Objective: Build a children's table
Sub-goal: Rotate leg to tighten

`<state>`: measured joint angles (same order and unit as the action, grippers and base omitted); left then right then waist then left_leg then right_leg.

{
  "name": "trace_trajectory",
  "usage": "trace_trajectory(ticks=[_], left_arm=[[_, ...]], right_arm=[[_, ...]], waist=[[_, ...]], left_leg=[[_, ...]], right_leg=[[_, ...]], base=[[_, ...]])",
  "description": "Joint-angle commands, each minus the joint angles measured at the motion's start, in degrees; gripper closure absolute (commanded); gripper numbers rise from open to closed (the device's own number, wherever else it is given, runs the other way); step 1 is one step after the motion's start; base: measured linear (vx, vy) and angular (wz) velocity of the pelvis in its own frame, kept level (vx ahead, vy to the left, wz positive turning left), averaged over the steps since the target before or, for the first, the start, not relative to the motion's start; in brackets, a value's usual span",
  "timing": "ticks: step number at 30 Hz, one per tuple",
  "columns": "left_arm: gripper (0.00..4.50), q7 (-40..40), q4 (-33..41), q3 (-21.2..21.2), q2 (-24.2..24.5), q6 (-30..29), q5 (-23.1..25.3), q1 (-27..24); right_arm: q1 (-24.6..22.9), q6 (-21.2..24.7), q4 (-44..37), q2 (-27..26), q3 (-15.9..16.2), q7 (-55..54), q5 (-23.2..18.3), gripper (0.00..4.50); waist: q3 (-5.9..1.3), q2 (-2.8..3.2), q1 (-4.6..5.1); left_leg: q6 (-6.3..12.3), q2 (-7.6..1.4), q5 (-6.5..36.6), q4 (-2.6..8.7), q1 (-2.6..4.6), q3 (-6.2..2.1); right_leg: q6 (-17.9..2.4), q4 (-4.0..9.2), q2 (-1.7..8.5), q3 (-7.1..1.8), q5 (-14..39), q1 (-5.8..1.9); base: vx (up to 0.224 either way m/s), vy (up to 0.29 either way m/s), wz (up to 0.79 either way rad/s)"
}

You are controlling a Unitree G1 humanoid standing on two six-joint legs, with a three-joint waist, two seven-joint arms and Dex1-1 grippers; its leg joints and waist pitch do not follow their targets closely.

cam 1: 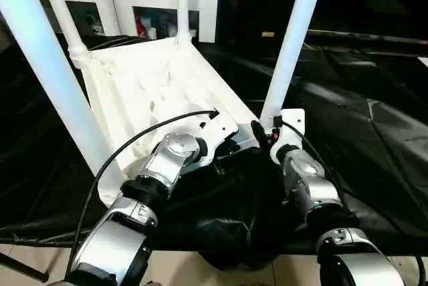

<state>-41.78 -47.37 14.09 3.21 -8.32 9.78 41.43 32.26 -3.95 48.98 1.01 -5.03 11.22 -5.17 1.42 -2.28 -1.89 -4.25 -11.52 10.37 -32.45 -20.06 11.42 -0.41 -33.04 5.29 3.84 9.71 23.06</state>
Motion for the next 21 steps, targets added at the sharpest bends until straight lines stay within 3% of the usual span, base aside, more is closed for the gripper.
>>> trace_trajectory(ticks=[1, 2, 3, 5, 7, 11, 12, 13, 15, 21], left_arm=[[4.5, -2.0, -0.6, 3.0, -3.4, 1.1, -0.7, -1.5], [4.5, -2.4, -0.4, 2.8, -3.0, 1.4, -0.8, -1.6], [4.5, -3.4, 0.1, 2.7, -2.3, 1.8, -1.0, -1.9], [4.5, -4.0, 0.5, 2.6, -1.8, 2.0, -1.1, -2.1], [4.5, -5.6, 1.2, 2.4, -0.7, 2.1, -1.5, -2.4], [4.5, -12.4, 3.0, 2.0, 3.5, 3.6, -3.0, -3.3], [4.5, -17.3, 4.1, 2.0, 6.2, 4.4, -4.1, -3.8], [4.5, -17.3, 4.1, 2.0, 6.2, 4.4, -4.1, -3.8], [4.5, -23.3, 5.9, 2.3, 8.9, 4.6, -5.6, -4.7], [4.5, -30.4, 7.9, 3.2, 12.7, 3.4, -6.7, -5.7]], right_arm=[[1.1, 0.2, 1.9, -2.8, 4.3, 3.7, 1.2, 1.01], [1.2, -0.4, 2.1, -2.4, 4.3, 4.1, 1.3, 0.86], [1.0, -0.6, 1.3, -1.5, 4.3, 6.5, 0.7, 0.76], [0.9, -1.1, 1.1, -1.1, 4.2, 8.1, 0.4, 0.72], [0.2, -0.4, -0.4, 0.2, 4.1, 12.7, -1.0, 0.72], [-3.2, 0.7, -6.4, 6.6, 7.3, 28.5, -2.7, 0.72], [-5.1, 1.6, -10.2, 10.7, 9.1, 36.5, -3.8, 0.72], [-5.1, 1.6, -10.2, 10.7, 9.1, 36.5, -3.8, 0.72], [-6.0, 2.0, -12.7, 14.1, 10.2, 43.5, -4.6, 0.72], [-5.0, 1.4, -13.0, 17.2, 10.8, 49.4, -4.4, 0.72]], waist=[[-2.11, -0.3, 0.16], [-2.07, -0.25, 0.17], [-2.09, -0.58, 0.22], [-2.1, -0.4, 0.15], [-2.13, -0.6, 0.03], [-2.15, -0.75, -0.21], [-2.18, -0.91, -0.52], [-2.23, -0.94, -0.57], [-2.3, -0.81, -0.55], [-2.52, -0.41, -0.7]], left_leg=[[1.93, -1.55, 20.0, 4.14, 0.15, -1.03], [2.03, -1.6, 20.0, 4.2, 0.1, -1.05], [2.21, -1.57, 20.0, 4.19, 0.03, -1.04], [2.53, -1.65, 19.6, 4.21, -0.02, -1.06], [3.08, -1.7, 19.2, 4.13, -0.09, -1.04], [4.29, -1.71, 16.9, 4.04, -0.41, -0.9], [5.0, -1.78, 15.8, 3.92, -0.43, -0.85], [5.37, -1.75, 15.2, 3.85, -0.52, -0.83], [5.81, -1.99, 13.8, 3.84, -0.55, -0.76], [5.69, -2.33, 11.4, 3.57, 0.05, -0.51]], right_leg=[[-6.8, 5.15, 2.86, -2.05, 25.1, -1.28], [-6.9, 5.14, 2.91, -2.06, 25.0, -1.36], [-6.9, 5.11, 2.83, -2.02, 25.1, -1.44], [-7.0, 5.03, 2.92, -2.08, 24.6, -1.49], [-7.4, 4.93, 3.0, -2.09, 24.1, -1.68], [-8.0, 4.72, 3.01, -2.16, 21.8, -2.01], [-8.0, 4.66, 3.0, -2.11, 21.3, -2.3], [-8.2, 4.45, 2.93, -2.11, 20.4, -2.43], [-9.6, 4.09, 2.99, -2.18, 17.9, -2.26], [-14.3, 2.82, 2.79, -2.23, 8.9, -2.19]], base=[[0.0, 0.0, 0.0], [0.0, 0.0, 0.0], [0.0, 0.0, 0.0], [0.0, 0.0, 0.0], [0.0, 0.0, 0.0], [0.0, 0.0, 0.0], [0.0, 0.0, 0.0], [0.0, 0.0, 0.0], [0.0, 0.0, 0.0], [0.0, 0.0, 0.0]])
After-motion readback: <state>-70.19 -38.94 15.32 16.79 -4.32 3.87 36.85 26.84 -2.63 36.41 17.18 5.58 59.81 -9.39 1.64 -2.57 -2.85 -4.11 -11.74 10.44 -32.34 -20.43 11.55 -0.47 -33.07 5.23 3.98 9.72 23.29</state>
